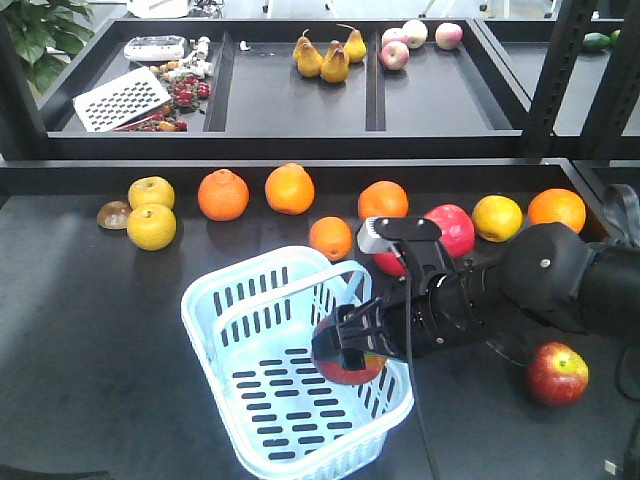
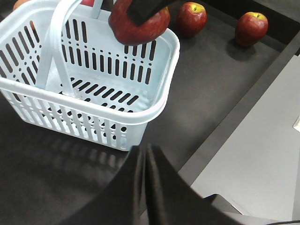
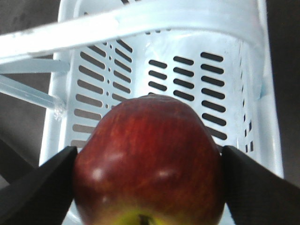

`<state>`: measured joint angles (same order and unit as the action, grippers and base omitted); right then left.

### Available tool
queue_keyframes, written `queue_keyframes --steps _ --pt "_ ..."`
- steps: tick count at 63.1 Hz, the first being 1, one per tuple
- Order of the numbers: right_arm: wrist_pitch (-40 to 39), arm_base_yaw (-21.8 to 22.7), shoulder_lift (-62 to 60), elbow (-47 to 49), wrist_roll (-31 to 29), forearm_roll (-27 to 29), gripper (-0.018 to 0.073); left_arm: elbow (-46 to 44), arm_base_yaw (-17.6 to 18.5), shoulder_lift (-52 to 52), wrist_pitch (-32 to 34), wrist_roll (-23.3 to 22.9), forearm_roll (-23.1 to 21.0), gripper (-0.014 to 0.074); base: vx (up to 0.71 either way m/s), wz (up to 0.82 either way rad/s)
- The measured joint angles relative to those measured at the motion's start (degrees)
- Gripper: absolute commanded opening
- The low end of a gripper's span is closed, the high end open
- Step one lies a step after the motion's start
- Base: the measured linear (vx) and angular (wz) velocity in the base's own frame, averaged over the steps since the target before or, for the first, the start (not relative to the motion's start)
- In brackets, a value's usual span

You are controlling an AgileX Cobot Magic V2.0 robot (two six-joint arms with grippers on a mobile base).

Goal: Pick three apples into basket with both arms
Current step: 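Carry the apple over the basket and release it with the right gripper, then move the right gripper to the next red apple and grasp it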

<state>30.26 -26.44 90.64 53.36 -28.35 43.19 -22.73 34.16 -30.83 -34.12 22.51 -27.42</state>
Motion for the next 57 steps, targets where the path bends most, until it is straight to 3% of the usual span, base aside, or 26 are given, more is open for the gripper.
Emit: queue_keyframes --steps 10,18,27,37,57 --pt "0.22 0.00 0.17 0.13 0.00 0.18 0.0655 0.00 0.00 0.00 0.00 0.00 0.00 -0.0006 0.00 0.00" --pt "0.81 0.00 0.17 0.13 0.00 0.18 0.0567 0.00 0.00 0.00 0.00 0.00 0.00 -0.0006 0.00 0.00" --pt "3.53 0.00 0.17 0.13 0.23 0.12 0.0350 0.00 0.00 0.00 0.00 0.00 0.00 -0.0006 0.00 0.00" --pt "7.99 0.00 0.17 0.13 3.04 -3.16 -0.0014 0.00 0.00 0.00 0.00 0.00 0.00 -0.0006 0.00 0.00" --pt "11.67 0.00 -8.70 0.13 18.75 -22.86 -0.0006 0.00 0.00 0.00 0.00 0.00 0.00 -0.0006 0.00 0.00"
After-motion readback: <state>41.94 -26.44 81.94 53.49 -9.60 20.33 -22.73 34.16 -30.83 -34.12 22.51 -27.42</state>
